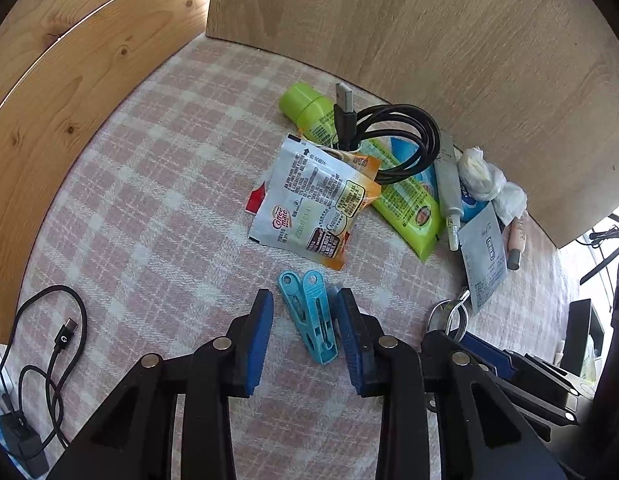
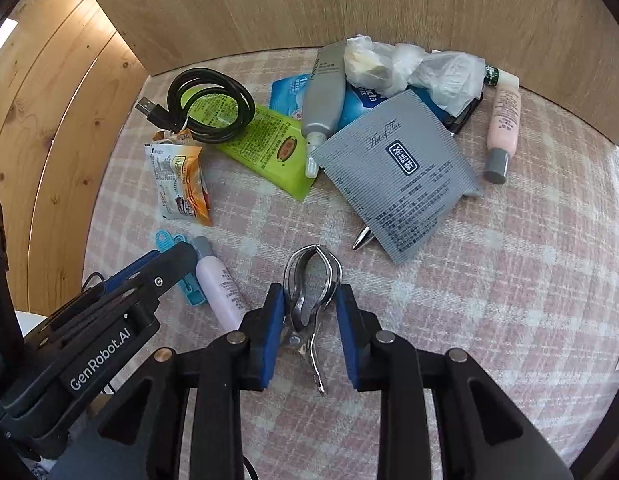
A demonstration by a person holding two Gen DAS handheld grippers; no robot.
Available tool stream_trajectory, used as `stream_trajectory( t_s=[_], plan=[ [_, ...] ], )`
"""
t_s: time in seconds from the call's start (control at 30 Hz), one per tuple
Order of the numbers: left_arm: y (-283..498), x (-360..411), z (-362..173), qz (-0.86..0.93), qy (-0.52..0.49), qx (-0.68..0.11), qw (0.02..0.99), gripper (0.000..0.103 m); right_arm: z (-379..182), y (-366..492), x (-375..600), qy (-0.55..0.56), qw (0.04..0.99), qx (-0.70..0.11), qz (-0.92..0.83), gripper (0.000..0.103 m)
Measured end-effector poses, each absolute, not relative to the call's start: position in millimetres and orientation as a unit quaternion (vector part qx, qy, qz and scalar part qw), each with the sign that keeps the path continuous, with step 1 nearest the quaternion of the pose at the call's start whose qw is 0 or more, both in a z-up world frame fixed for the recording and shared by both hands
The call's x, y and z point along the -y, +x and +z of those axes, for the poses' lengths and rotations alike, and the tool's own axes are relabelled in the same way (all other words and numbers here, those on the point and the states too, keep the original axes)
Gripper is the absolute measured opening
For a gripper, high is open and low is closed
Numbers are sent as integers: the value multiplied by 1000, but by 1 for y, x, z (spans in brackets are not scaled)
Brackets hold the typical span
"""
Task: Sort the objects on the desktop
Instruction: 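Grasp the blue clothespin with the left gripper while the right gripper grasps the silver metal clamp, then carry clothespin and metal clamp into the tray and open both grippers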
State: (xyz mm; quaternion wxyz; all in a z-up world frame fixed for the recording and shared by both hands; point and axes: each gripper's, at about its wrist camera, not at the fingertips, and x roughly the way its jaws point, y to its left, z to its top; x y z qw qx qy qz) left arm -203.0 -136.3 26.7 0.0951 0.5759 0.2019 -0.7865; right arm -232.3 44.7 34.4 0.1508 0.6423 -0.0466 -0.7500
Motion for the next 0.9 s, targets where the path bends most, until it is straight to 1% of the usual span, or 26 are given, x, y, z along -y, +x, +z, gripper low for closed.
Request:
stream_trajectory(
  t_s=[0.03, 0.07, 0.1, 0.23, 0.33, 0.43, 0.67, 0.9],
  plan=[
    [-202, 137, 27, -787, 576, -201, 97, 25, 35, -232, -45, 641, 149, 46, -751, 25],
    [-202, 137, 26, -785, 579, -196, 100, 15, 35, -232, -45, 640, 149, 45, -752, 24],
    [-201, 138, 24, -783, 583, -194, 99, 14, 36, -231, -46, 640, 150, 43, -753, 23],
    [-197, 138, 19, -781, 581, -206, 100, 14, 36, -229, -49, 639, 147, 40, -754, 23],
    [-199, 132, 20, -786, 580, -186, 104, 11, 36, -227, -50, 638, 148, 36, -755, 23],
    [-194, 133, 24, -784, 577, -205, 104, 11, 40, -221, -55, 634, 150, 36, -758, 23],
    [-180, 121, 48, -797, 563, -193, 100, 11, 64, -209, -83, 614, 153, 49, -773, 22],
    [-170, 73, 85, -822, 539, -176, 60, 11, 93, -197, -124, 587, 136, 75, -795, 22]
  ],
)
